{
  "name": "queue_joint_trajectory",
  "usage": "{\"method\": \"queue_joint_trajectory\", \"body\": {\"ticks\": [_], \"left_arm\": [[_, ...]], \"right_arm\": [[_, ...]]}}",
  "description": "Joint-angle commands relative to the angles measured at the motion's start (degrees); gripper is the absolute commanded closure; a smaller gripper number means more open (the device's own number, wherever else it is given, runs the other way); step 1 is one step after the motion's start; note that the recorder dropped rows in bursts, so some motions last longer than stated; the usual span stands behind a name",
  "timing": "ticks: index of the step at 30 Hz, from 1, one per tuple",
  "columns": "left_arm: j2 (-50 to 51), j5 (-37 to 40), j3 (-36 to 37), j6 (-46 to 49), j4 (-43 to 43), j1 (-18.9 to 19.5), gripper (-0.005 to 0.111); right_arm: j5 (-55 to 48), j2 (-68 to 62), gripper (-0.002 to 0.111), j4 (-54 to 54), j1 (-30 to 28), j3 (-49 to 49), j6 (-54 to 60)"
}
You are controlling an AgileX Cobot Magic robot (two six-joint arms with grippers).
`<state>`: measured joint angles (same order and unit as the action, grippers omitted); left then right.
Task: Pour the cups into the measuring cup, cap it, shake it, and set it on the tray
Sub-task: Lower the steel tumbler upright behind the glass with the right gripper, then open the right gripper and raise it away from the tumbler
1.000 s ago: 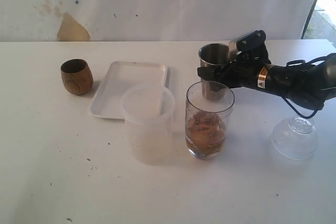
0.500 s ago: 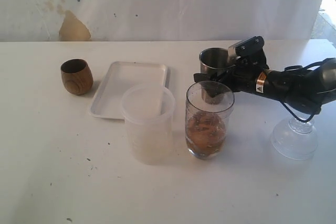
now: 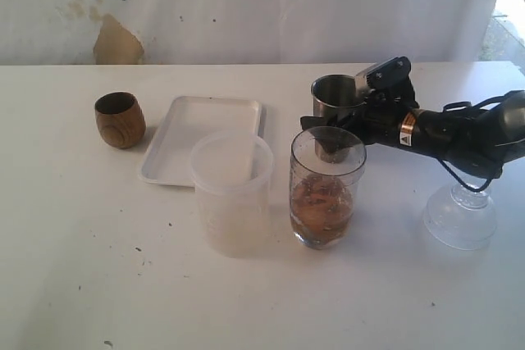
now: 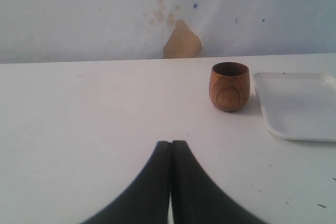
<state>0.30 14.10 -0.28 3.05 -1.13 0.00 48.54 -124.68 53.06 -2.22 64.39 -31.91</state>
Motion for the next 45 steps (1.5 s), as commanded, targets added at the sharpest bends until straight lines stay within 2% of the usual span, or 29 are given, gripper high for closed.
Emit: {"method": "queue_joint_trajectory", "body": {"ticks": [1,23,30,35,45], "left_arm": [[-0.3,-0.5,0.3,-0.1,-0.1,0.0,0.107],[-0.3,-0.5,0.3,-0.1,-0.1,0.0,0.107],[-0.3,-0.5,0.3,-0.1,-0.1,0.0,0.107],[-0.3,-0.5,0.3,-0.1,-0.1,0.0,0.107],[-0.3,-0.5,0.3,-0.1,-0.1,0.0,0.107]], "right_arm": [[0.8,0.5,0.003,1.2,0.0,0.2,-0.2],[0.5,4.9,0.003,3.3,-0.1,0.2,-3.0],[-4.6,5.6,0.003,7.4,-0.1,0.1,-3.8],[-2.4,6.0,0.003,8.8,-0.1,0.1,-7.4],[-2.1,6.2,0.003,8.6,-0.1,0.1,-7.4]]}}
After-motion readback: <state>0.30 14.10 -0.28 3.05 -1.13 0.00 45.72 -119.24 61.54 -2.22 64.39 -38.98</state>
